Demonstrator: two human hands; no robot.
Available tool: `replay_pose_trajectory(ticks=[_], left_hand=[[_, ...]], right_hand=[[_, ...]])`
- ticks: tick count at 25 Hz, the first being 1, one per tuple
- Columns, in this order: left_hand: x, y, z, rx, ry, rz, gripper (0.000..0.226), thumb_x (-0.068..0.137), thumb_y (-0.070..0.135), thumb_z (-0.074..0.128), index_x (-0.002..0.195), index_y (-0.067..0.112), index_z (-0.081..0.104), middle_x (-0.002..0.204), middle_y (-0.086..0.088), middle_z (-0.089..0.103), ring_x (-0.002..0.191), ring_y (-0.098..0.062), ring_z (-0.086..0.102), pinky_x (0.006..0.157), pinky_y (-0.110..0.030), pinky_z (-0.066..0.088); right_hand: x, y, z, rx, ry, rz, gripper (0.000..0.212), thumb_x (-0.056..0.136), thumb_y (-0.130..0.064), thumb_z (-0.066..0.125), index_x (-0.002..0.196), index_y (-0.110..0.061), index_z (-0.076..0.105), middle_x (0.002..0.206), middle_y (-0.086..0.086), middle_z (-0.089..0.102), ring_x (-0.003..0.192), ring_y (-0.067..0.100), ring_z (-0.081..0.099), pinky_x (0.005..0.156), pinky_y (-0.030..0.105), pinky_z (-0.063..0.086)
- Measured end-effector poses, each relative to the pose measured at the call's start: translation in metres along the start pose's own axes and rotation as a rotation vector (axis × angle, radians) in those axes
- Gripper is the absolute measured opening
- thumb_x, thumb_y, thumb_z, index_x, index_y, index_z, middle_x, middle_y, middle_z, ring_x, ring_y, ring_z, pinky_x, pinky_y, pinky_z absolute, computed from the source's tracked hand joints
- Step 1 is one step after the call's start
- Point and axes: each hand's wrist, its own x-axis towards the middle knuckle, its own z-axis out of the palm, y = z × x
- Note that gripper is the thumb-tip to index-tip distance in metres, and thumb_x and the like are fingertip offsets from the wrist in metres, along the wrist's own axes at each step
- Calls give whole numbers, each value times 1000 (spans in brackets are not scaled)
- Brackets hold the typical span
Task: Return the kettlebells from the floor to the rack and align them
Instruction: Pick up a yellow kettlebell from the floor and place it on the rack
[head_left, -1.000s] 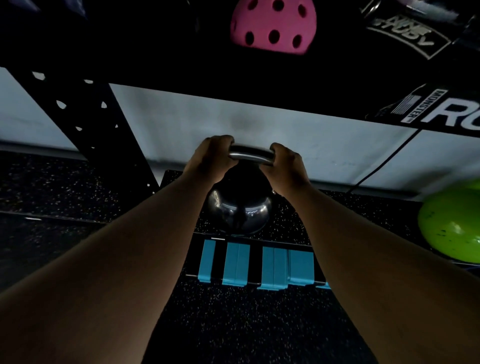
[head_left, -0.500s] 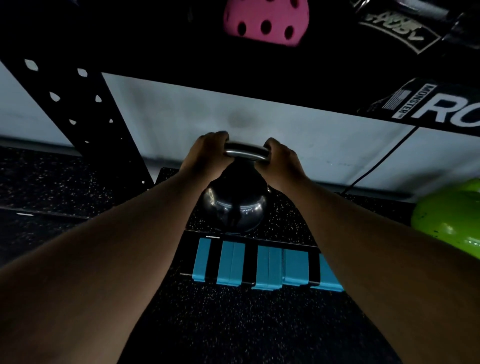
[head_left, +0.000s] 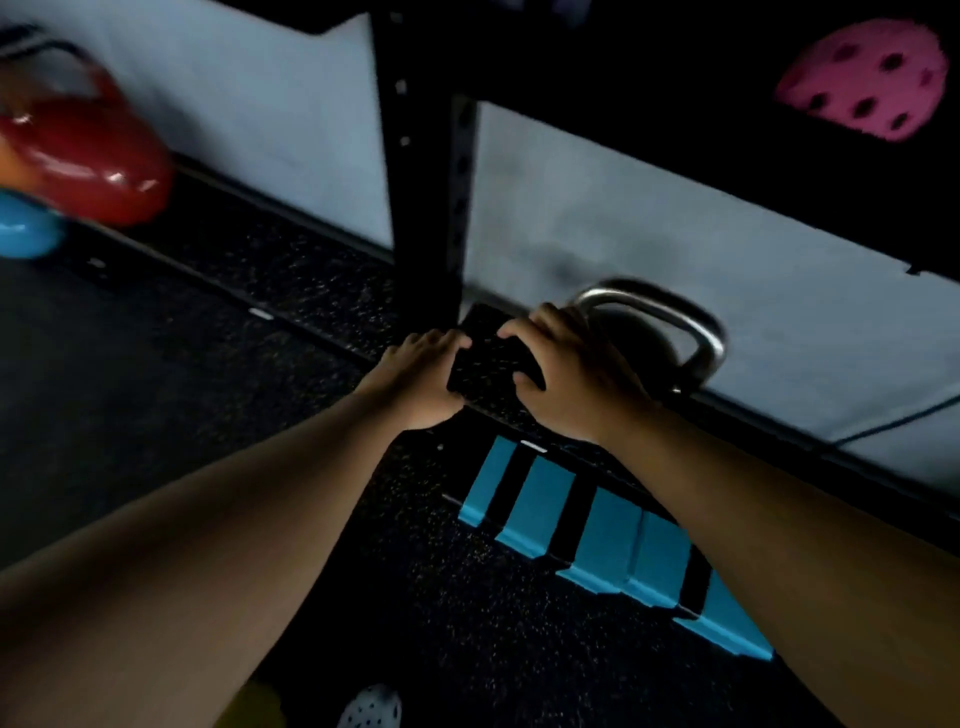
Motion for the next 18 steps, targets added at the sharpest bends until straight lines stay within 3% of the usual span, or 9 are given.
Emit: replay_pose_trajectory(ticks=[4, 9, 14, 18], left_hand=[[-93, -101, 12, 54, -184, -173, 45, 89, 27, 60, 133, 27, 51, 139, -4, 55, 123, -26, 55, 96, -42, 49], [-240, -221, 49, 15, -349, -433, 44, 87, 26, 57, 131, 27, 54, 135, -4, 58, 120, -27, 58, 89, -39, 49], [-396, -304, 111, -152, -334, -766, 50, 82, 31, 60, 132, 28, 53, 137, -5, 56, 125, -31, 56, 97, -41, 49], [-472, -340, 170, -107, -377, -767, 65, 83, 37, 61, 144, 28, 39, 146, -6, 44, 135, -32, 43, 105, -47, 42]], right_hand=[[9, -90, 58, 70, -201, -105, 36, 85, -29, 59, 120, -24, 53, 114, 1, 54, 108, 26, 48, 90, 40, 45], [-4, -209, 148, 115, -469, -250, 29, 91, -31, 54, 119, -27, 52, 115, -2, 54, 109, 23, 47, 94, 39, 42], [-41, -337, 228, 92, -674, -402, 28, 89, -32, 55, 117, -28, 52, 114, -3, 56, 110, 23, 48, 93, 42, 43], [-84, -399, 300, 47, -867, -441, 37, 83, -32, 57, 119, -26, 51, 117, 1, 54, 113, 27, 47, 95, 46, 43]])
